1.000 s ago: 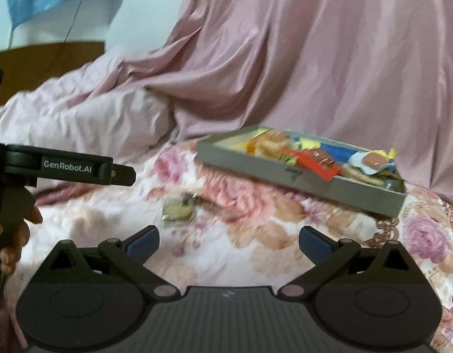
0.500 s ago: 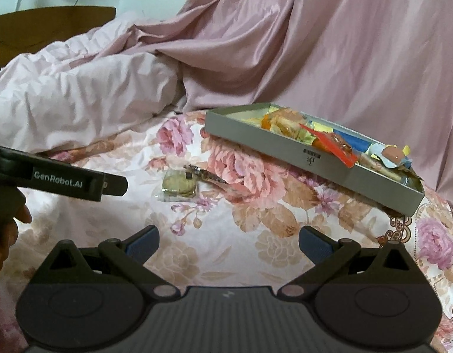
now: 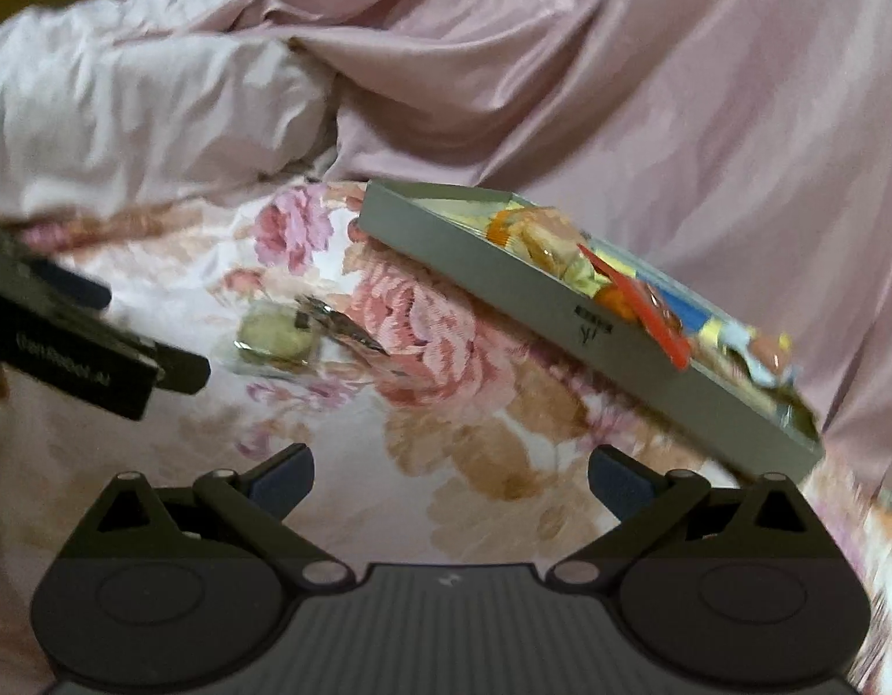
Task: Organize snacks
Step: 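Move both tools back over the green round cake and dark fish strip, then grasp the green-wrapped round cake with left tool while right tool grasps dark fish strip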
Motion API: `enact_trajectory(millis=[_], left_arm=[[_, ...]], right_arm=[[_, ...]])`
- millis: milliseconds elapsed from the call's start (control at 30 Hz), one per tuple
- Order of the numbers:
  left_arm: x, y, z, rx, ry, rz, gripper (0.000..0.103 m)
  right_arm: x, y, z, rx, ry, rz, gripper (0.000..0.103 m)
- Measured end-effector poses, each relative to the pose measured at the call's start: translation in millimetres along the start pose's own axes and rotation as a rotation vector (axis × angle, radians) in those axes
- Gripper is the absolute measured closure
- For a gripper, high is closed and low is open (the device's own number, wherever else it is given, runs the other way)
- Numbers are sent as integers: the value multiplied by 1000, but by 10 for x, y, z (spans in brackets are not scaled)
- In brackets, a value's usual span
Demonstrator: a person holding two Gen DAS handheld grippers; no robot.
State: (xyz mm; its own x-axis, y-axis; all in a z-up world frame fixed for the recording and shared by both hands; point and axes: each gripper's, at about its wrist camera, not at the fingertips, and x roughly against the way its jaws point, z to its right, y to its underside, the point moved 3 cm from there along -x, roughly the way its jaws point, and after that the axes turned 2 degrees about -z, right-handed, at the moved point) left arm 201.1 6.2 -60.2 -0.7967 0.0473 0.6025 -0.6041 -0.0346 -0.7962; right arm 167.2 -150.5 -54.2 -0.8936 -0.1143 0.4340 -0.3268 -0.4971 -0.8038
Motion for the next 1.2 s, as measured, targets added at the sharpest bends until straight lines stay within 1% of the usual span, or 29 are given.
enact_trajectory(millis=[133,233,400,567,733,800,833,933,1000,1033,1100,1133,1200], left_arm=[[-133,-112,-7,-17,12,17,1],[-226,-192,-5,-7,44,21,1],[-368,-275,17,-9,62,34,1],[-512,-279,-34,7,75,-1,1],[-561,-278,-67,22,77,0,1],[-557,-274,-62,19,76,1,1],[-557,-274,-61,18,77,2,1],[-557,-275,-60,17,75,1,1],[-551,-271,-57,14,75,0,1],[-547,-267,-54,12,74,1,1],[-541,-261,-49,7,73,1,1],[-540,-259,-46,5,73,0,1],[-537,-254,-44,2,72,0,1]], right_arm=[[-166,-1,-30,70,4,14,0],[-308,-15,-85,147,0,57,0],[-596,-66,-207,261,4,100,1],[-795,-125,-309,324,-2,154,1],[-899,-194,-309,307,-33,184,6],[-928,-211,-318,305,-41,190,12],[-939,-216,-327,308,-46,191,14],[-934,-213,-352,313,-59,191,26],[-937,-210,-373,322,-70,188,40],[-937,-208,-382,326,-75,183,45],[-944,-206,-392,328,-82,172,59],[-950,-207,-390,328,-85,165,62],[-963,-205,-382,319,-83,151,74]])
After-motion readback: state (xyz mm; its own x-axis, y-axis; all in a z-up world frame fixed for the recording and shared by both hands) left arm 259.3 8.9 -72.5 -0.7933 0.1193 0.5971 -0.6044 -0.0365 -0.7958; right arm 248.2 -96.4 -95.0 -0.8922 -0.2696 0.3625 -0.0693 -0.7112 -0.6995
